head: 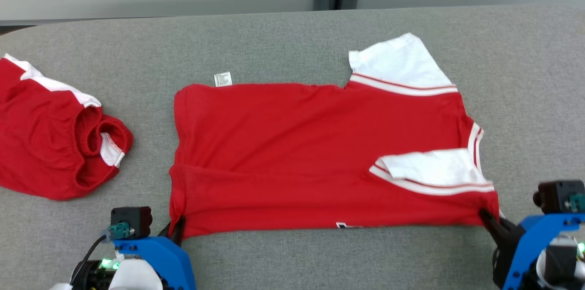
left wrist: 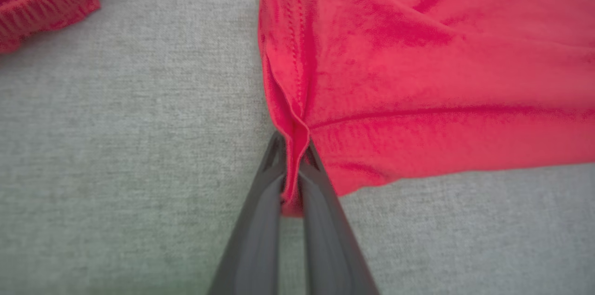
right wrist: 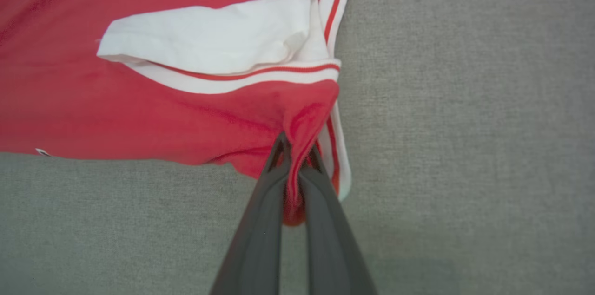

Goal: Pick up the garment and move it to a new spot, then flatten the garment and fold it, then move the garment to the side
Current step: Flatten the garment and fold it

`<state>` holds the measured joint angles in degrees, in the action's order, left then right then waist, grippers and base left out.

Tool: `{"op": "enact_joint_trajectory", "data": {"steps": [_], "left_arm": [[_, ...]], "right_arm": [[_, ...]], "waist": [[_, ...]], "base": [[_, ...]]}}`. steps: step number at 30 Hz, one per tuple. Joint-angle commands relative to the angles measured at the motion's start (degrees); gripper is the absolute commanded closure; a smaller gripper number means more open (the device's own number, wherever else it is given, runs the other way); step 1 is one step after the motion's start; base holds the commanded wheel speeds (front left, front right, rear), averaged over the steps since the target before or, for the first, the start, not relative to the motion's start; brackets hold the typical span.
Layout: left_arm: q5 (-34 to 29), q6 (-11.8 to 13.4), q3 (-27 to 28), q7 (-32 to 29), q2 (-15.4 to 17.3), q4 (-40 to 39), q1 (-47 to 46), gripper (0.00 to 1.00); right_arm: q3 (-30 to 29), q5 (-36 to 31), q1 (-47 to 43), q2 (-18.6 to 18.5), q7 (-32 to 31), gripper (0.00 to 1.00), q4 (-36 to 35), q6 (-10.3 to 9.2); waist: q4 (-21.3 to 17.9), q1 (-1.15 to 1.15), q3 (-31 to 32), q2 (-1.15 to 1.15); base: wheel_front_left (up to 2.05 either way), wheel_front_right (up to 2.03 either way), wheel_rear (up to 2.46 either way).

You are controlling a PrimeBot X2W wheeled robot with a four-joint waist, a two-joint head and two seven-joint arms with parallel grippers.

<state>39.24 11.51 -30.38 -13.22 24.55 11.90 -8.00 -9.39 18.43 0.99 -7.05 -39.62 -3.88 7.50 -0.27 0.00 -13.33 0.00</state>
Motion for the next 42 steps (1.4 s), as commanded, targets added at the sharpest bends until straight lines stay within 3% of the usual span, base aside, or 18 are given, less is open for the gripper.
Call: {"op": "enact_joint_trajectory", "data": {"steps": [1, 7, 8, 9, 10, 11, 12, 16, 19, 22, 28, 34, 42], "left_arm": [[-0.03, 0.5, 0.02, -0.53, 0.53, -0.15, 1.06, 1.0], [1.31, 2.95, 0.34, -3.95, 2.56, -4.59, 5.29, 1.0], [1.72, 3.25, 0.3, -4.65, 2.75, -5.18, 5.99, 1.0], [2.25, 3.42, 0.3, -5.24, 2.83, -5.72, 6.6, 1.0], [2.62, 3.55, 0.3, -5.68, 2.87, -6.22, 7.06, 0.8], [3.03, 3.47, 0.16, -6.27, 2.95, -6.71, 7.48, 0.33], [3.38, 3.62, 0.17, -6.62, 3.0, -7.08, 7.77, 0.0], [3.31, 4.48, 0.84, -6.88, 3.92, -9.03, 7.73, 0.0], [3.28, 4.08, 1.64, -7.38, 5.13, -11.05, 5.99, 0.0], [5.4, 2.14, 3.44, -8.6, 5.97, -14.1, 2.77, 0.0], [6.63, -2.45, 4.96, -16.88, 11.24, -15.03, -9.16, 0.0], [10.89, -6.43, 6.25, -25.72, 12.72, -9.77, -21.42, 0.0], [9.42, -8.41, 4.23, -30.18, 12.27, -3.54, -30.7, 0.0]], "right_arm": [[-0.55, -0.43, -1.2, 0.08, -0.18, 1.0, -0.67, 0.0], [-1.82, -0.33, -6.74, 2.96, -1.76, 1.0, -4.51, -0.01], [-1.79, 0.02, -7.19, 3.24, -1.93, 0.93, -4.79, 0.0], [-1.74, 0.24, -7.51, 3.46, -2.04, 0.27, -4.94, 0.0], [-1.72, 0.39, -7.56, 3.61, -1.93, 0.0, -5.02, 0.0], [-2.03, 0.25, -7.36, 3.71, -1.5, 0.0, -5.03, 0.0], [-2.11, -0.55, -7.1, 3.74, -1.2, 0.0, -5.0, 0.0], [-1.73, -1.06, -4.51, 3.8, -0.63, 0.0, -5.88, 0.0], [-1.04, -1.06, -1.65, 1.74, -1.55, 0.0, -7.44, 0.0], [0.27, -1.14, 2.99, -0.98, -3.85, 0.0, -8.75, 0.0], [6.21, 0.44, 17.27, -6.62, -8.45, 0.0, -7.25, 0.0], [13.59, 2.72, 32.39, -7.92, -9.03, 0.0, 0.67, 0.0], [19.41, 3.6, 45.24, -7.23, -4.32, 0.0, 12.12, 0.0]], "waist": [[-0.01, 0.0, 0.06, 0.0], [-0.42, 0.0, 0.15, 0.0], [-0.49, 0.0, 0.14, 0.0], [-0.55, 0.0, 0.14, 0.0], [-0.61, 0.0, 0.13, 0.0], [-0.65, 0.0, 0.15, 0.0], [-0.65, 0.0, 0.17, 0.0], [-0.32, 0.0, 0.02, 0.0], [-0.13, 0.0, -0.39, 0.0], [-0.19, 0.0, -1.2, 0.0], [-0.53, 0.0, -3.56, 0.0], [-2.47, 0.0, -7.43, 0.0], [-4.45, 0.0, -12.04, 0.0]], "base": [[0.0, 0.0, 0.0], [0.0, 0.0, 0.0], [0.0, 0.0, 0.0], [0.0, 0.0, 0.0], [0.0, 0.0, 0.0], [0.0, 0.0, 0.0], [0.0, 0.0, 0.0], [0.0, 0.0, 0.0], [0.0, 0.0, 0.0], [0.0, 0.0, 0.0], [0.0, 0.0, 0.0], [0.0, 0.0, 0.0], [0.0, 0.0, 0.0]]}}
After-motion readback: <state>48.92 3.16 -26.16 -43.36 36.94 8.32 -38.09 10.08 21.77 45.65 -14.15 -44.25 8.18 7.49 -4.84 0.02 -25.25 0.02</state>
